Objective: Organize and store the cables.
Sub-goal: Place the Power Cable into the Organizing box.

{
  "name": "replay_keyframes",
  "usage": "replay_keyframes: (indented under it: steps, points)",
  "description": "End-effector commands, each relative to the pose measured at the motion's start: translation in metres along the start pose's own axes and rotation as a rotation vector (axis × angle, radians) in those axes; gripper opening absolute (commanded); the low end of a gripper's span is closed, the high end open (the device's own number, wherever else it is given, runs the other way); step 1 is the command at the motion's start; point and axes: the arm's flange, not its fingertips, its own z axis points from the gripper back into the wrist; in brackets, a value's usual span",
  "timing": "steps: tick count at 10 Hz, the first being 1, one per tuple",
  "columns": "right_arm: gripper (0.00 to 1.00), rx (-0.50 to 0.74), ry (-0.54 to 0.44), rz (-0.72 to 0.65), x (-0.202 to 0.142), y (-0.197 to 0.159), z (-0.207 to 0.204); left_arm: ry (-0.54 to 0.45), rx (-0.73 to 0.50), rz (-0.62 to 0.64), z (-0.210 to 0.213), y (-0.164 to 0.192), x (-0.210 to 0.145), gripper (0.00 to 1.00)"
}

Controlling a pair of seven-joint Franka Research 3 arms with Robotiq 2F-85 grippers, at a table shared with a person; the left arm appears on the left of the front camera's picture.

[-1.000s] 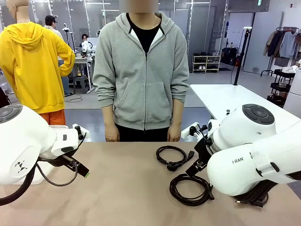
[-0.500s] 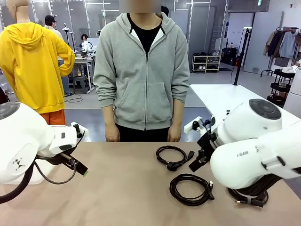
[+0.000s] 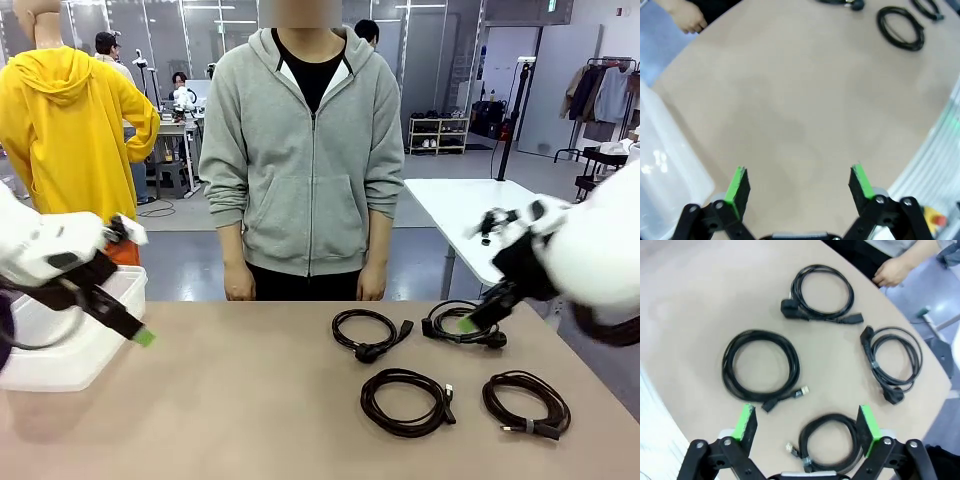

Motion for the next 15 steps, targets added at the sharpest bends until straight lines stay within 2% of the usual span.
replay_keyframes:
  steps: [1, 3, 6, 7, 8, 15]
  points:
    - [1.0, 0.06, -0.06, -0.007, -0.033, -0.027, 0.042, -0.076, -0.023, 0.021, 0.046, 0.003, -0.07, 1.0]
    - [1.0, 0.076, -0.076, -0.015, -0.081, -0.035, 0.081, -0.131, -0.05, 0.076, 0.075, 0.011, -0.117, 1.0]
    - [1.0, 0.018, -0.123, -0.044, -0.117, -0.04, 0.113, -0.222, -0.017, 0.164, 0.08, 0.019, -0.142, 1.0]
    - [1.0, 0.005, -0.107, -0.079, -0.121, -0.038, 0.114, -0.231, -0.027, 0.198, 0.079, 0.018, -0.142, 1.0]
    - [1.0, 0.018, -0.101, -0.055, -0.102, -0.055, 0.117, -0.192, -0.01, 0.171, 0.129, 0.069, -0.093, 1.0]
    - [1.0, 0.018, -0.101, -0.055, -0.102, -0.055, 0.117, -0.192, -0.01, 0.171, 0.129, 0.069, -0.093, 1.0]
